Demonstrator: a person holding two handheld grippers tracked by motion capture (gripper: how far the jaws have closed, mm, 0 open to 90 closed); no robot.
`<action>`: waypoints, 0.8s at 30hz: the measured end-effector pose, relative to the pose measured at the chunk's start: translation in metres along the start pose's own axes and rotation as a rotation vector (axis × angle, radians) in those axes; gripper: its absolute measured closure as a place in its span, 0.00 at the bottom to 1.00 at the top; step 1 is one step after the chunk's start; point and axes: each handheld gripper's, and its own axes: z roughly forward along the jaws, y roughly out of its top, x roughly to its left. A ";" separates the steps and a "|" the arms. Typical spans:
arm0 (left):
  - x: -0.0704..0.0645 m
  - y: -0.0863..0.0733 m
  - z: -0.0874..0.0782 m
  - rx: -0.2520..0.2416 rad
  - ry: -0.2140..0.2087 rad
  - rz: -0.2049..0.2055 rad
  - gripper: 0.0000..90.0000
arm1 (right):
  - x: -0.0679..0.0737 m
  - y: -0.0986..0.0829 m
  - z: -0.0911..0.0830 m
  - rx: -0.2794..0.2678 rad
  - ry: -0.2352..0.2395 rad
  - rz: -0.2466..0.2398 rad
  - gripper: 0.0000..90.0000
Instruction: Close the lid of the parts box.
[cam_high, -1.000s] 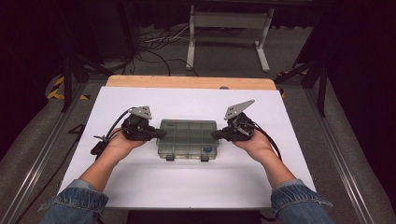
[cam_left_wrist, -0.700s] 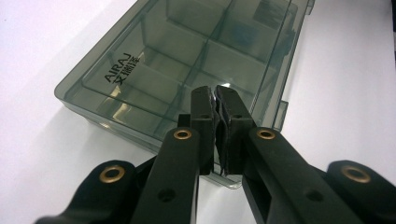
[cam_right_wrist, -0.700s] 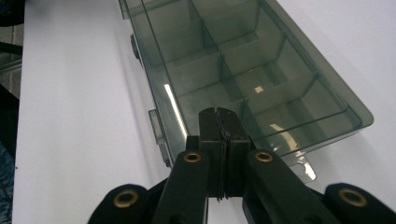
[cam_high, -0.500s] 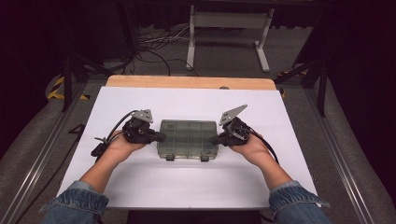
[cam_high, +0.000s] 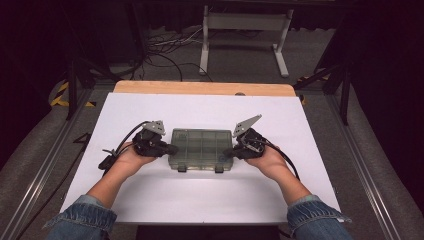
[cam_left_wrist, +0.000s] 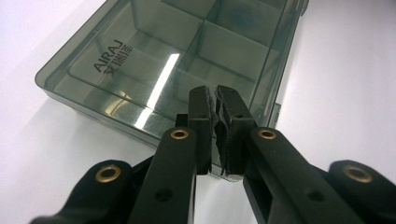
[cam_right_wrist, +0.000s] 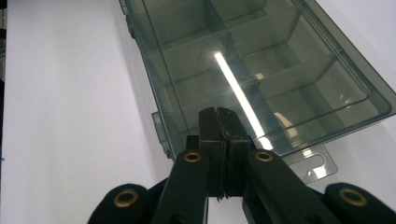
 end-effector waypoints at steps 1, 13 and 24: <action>0.000 0.000 0.001 0.006 0.008 0.008 0.94 | 0.000 0.000 0.001 0.001 -0.002 -0.002 1.00; -0.001 -0.004 0.004 -0.008 0.023 0.011 0.95 | 0.007 -0.003 0.002 -0.011 -0.042 -0.025 1.00; -0.005 -0.010 0.009 -0.025 0.021 -0.009 0.99 | 0.014 -0.007 0.007 -0.005 -0.069 -0.052 1.00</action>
